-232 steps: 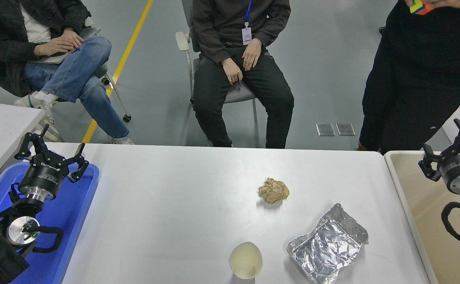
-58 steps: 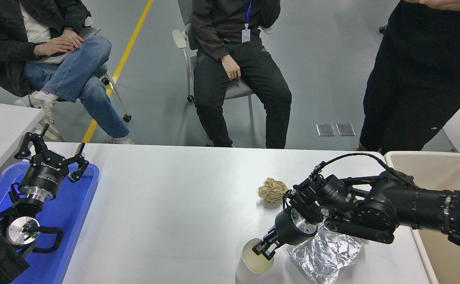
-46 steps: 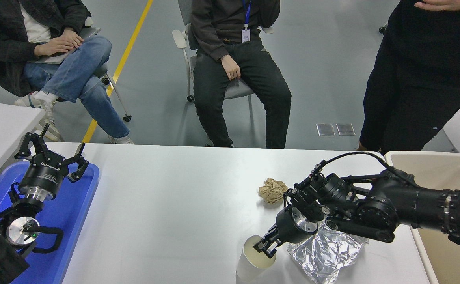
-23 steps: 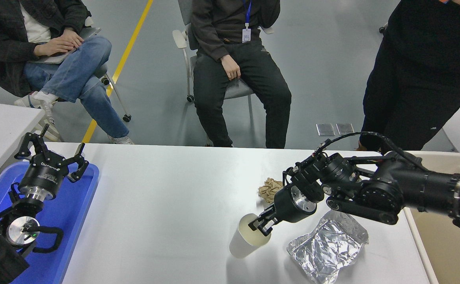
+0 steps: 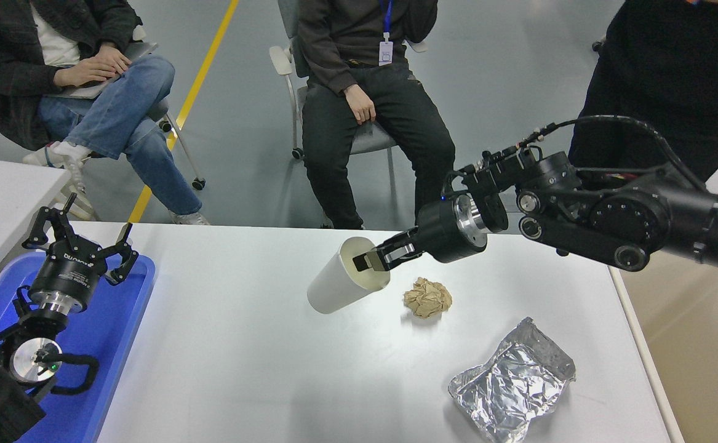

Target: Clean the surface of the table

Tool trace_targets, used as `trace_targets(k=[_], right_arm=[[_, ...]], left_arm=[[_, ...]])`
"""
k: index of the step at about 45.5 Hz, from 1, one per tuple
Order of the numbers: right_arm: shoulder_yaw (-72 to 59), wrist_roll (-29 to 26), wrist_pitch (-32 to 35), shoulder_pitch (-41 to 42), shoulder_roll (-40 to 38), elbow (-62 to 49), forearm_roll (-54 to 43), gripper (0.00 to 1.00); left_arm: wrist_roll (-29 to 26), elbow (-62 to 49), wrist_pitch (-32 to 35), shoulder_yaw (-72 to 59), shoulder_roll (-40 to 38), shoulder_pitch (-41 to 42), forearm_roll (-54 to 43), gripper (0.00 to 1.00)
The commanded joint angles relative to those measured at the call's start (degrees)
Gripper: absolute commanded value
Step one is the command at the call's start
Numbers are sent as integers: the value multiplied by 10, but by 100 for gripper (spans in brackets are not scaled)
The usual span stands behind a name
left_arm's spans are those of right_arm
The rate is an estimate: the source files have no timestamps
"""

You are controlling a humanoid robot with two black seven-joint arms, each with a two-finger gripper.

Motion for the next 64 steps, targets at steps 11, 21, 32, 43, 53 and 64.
trace_targets(k=[11,21,32,43,53,64], right_arm=[[64,0,-1,4,-85,-129,149,0],[57,0,0,-35,-105,-292,224,0],[60,-1,-4,-98,-136,-417,291,0],[54,-3,-7,-165,-130,-599,366,0],[56,-6,-10,-211,-133,-681,394,0],[56,-31,-57,-251,-134,-737,413,0]], left_arm=[[0,0,0,0,0,0,0,100],[0,0,0,0,0,0,0,100],[0,0,0,0,0,0,0,100],[0,0,0,0,0,0,0,100],[0,0,0,0,0,0,0,100],[0,0,0,1,1,0,0,100]])
